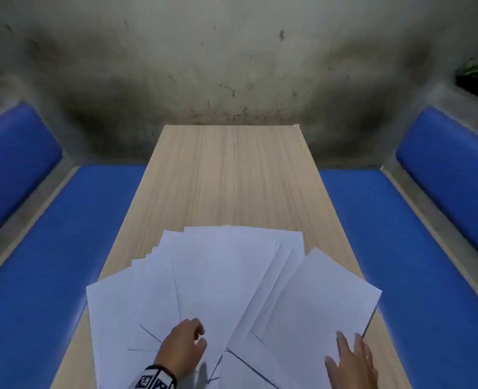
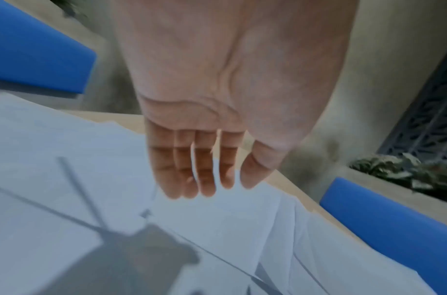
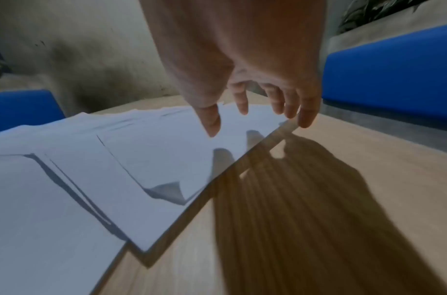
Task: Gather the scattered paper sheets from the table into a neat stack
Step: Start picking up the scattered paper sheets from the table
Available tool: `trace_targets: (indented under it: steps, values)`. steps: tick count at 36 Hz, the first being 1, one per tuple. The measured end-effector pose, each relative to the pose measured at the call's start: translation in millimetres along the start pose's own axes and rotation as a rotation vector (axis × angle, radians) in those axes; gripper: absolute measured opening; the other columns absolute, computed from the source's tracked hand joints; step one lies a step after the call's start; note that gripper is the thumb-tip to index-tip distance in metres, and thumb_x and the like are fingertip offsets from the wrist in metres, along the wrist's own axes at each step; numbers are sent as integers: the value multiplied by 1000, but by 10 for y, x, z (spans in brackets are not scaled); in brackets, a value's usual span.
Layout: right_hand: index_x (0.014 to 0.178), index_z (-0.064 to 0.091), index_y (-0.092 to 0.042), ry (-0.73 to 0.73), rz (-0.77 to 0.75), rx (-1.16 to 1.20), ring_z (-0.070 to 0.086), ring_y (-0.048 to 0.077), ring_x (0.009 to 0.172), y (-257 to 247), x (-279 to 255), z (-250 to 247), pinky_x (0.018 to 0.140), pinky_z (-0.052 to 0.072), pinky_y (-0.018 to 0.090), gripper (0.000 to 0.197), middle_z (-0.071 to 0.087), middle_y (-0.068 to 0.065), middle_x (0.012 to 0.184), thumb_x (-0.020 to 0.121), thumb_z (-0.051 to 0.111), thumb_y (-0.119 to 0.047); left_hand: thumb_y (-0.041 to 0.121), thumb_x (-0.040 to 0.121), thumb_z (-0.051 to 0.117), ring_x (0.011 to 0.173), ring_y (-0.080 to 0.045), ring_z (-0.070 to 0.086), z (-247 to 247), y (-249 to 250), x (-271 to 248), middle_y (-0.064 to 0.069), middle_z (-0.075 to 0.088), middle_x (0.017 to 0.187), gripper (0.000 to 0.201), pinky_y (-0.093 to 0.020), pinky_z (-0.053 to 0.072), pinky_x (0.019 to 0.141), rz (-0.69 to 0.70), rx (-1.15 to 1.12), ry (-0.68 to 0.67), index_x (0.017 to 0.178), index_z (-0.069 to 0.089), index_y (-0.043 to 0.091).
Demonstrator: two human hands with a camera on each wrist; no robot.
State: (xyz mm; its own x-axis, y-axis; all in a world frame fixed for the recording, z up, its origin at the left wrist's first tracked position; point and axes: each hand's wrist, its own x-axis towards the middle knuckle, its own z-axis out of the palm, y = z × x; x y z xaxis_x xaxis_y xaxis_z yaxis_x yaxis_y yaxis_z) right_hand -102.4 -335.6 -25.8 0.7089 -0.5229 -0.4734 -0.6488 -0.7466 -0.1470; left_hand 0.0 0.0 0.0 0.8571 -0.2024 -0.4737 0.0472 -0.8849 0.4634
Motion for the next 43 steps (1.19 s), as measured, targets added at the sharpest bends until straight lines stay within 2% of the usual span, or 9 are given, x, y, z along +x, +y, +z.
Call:
trace_targets:
  steps: [6,16,21,26,32,35,37,39,43]
  values:
    - [148,19,-37,-88,-96,-96,9,23,148,-76,-50,93,116,20,37,67,1,3,163,88,42,-55,28,91,56,119,-15,56,266,524,561,-5,58,129,48,-22,40,97,14,-179,-38,137,48,15]
    - [148,18,-41,-161,-302,-166,5,24,149,-94,-64,248,116,14,42,67,-5,0,162,86,38,-57,35,81,65,70,-10,54,490,949,821,6,61,86,18,-20,42,60,-30,-255,-88,88,57,20]
    - [101,71,-45,-116,-326,-274,68,21,105,-120,19,322,74,57,39,55,63,-3,128,61,41,-68,23,74,59,76,-13,67,569,998,814,5,72,90,21,-15,51,59,-23,-351,-100,92,67,16]
    - [75,73,-35,16,-301,-19,74,23,83,-82,131,505,59,57,36,39,75,1,101,54,50,-58,17,79,55,64,-11,52,534,976,735,9,59,75,3,-12,38,50,90,-396,-44,79,54,20]
    - [124,59,-2,200,6,610,62,39,106,-233,149,230,90,47,43,64,62,22,121,67,83,-18,25,75,55,70,-13,58,446,827,597,-9,70,87,23,-41,55,70,146,-625,-16,90,62,9]
    - [127,54,-6,62,90,1059,63,27,104,-304,183,108,86,50,25,57,67,14,112,75,78,-15,18,81,60,86,-15,70,379,751,503,-6,75,98,21,-33,58,79,137,-783,-15,100,68,13]
    - [114,64,-8,-150,84,1249,68,26,99,-332,193,50,93,51,35,42,73,10,108,77,77,-21,15,86,63,95,-17,73,361,700,454,0,77,102,21,-34,60,84,114,-883,-42,106,70,19]
    - [106,68,-11,-322,34,1313,72,26,96,-381,179,19,93,52,45,51,76,8,105,64,85,-34,14,88,64,97,-18,73,340,674,407,1,77,104,23,-38,59,86,79,-976,-81,109,70,20]
    - [93,66,-12,-355,-44,1355,75,12,74,-530,150,39,57,57,22,95,79,-2,81,11,91,-55,24,86,59,73,-17,68,359,611,407,6,73,79,11,-33,56,68,-39,-892,61,79,66,20]
